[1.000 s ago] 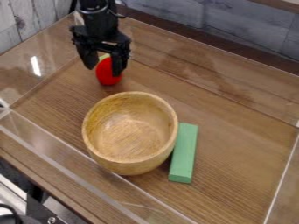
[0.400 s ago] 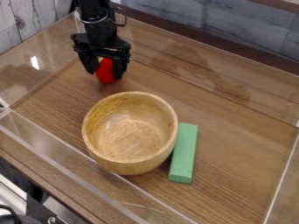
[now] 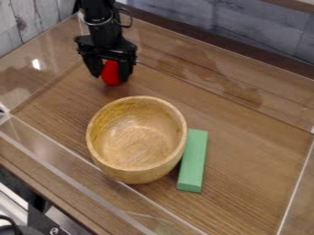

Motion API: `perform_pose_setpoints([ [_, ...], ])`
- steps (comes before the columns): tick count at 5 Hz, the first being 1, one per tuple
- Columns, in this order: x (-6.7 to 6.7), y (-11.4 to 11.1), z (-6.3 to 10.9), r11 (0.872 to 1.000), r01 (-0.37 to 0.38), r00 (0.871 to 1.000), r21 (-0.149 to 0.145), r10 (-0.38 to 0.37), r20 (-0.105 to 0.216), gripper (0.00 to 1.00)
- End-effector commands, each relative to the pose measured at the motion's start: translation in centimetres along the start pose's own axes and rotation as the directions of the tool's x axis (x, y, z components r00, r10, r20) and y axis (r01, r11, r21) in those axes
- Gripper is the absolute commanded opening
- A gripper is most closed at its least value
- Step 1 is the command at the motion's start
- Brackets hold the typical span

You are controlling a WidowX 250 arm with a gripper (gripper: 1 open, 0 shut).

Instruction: Move the red fruit to the right

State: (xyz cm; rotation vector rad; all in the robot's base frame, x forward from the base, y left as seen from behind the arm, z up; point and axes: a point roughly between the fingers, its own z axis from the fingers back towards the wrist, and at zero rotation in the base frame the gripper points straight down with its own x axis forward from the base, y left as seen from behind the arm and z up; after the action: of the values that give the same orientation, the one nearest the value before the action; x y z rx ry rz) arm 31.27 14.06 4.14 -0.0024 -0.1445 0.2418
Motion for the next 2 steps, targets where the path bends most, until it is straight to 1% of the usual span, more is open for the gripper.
perform_pose_setpoints([
  [1, 1.48, 0.70, 1.45, 1.000, -0.020, 0.998, 0.013, 0.020, 0.067, 1.00],
  [2, 1.58, 0.72, 1.38, 1.000, -0.030, 0.997, 0.010, 0.029, 0.071, 1.00],
])
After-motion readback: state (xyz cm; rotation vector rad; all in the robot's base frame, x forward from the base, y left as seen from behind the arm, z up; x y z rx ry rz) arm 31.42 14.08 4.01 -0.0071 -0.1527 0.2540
